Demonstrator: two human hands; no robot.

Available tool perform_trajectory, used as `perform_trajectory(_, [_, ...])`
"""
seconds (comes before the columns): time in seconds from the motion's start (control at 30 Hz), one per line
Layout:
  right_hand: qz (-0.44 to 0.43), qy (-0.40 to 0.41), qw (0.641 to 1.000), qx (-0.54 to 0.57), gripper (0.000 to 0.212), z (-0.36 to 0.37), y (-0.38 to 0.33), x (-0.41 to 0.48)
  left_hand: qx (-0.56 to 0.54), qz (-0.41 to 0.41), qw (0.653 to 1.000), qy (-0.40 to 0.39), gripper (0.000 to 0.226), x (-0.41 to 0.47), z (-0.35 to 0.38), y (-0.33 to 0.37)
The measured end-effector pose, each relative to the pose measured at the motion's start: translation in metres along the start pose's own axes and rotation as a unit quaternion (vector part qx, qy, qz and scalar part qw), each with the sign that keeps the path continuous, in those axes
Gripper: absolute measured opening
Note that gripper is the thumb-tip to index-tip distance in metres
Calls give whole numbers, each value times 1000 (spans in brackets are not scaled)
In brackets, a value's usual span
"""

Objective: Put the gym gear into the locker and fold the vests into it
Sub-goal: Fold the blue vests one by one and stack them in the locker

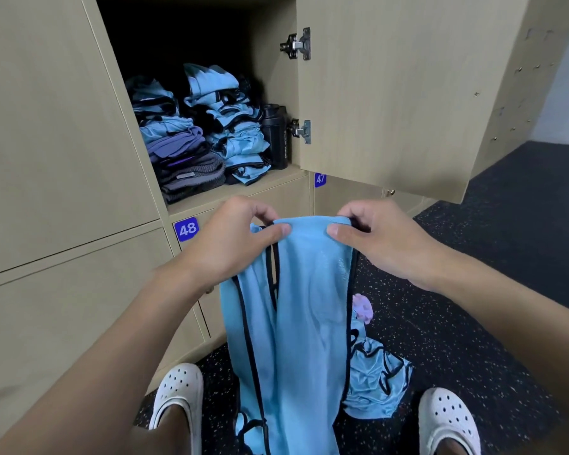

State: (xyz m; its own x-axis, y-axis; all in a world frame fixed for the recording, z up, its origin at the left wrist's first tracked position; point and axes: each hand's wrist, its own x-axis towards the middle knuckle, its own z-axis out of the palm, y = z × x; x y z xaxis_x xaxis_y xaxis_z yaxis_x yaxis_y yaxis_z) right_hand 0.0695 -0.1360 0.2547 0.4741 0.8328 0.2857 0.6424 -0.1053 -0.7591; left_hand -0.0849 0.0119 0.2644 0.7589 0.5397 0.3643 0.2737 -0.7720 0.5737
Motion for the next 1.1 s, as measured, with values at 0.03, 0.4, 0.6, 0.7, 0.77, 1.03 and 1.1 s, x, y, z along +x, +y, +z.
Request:
perform_trajectory(0.03, [-1,4,1000,5,19,0,0,0,-5,-4,1000,21,18,1,1,-1])
perform_trajectory(0.4, [49,-69,973,214,5,3,-19,-10,-99,25,989,106,9,0,10,5])
perform_trajectory(0.6, [85,-27,936,341,11,1,-18,-5,-122,58,990,36,13,-4,14,15])
perform_trajectory(0.7, [76,-73,920,378,14,3,-17,-6,-143,70,985,-66,11,-7,15,19])
perform_trajectory(0.77, [72,-86,918,381,18,3,-18,-6,-145,72,983,-88,17,-9,17,18])
perform_trajectory(1.03, [53,21,982,177,31,-3,-6,0,-137,54,987,-62,42,-12,18,23])
perform_trajectory(1.1, [39,-35,978,203,48,-7,-1,0,-156,52,983,-79,43,-13,17,24])
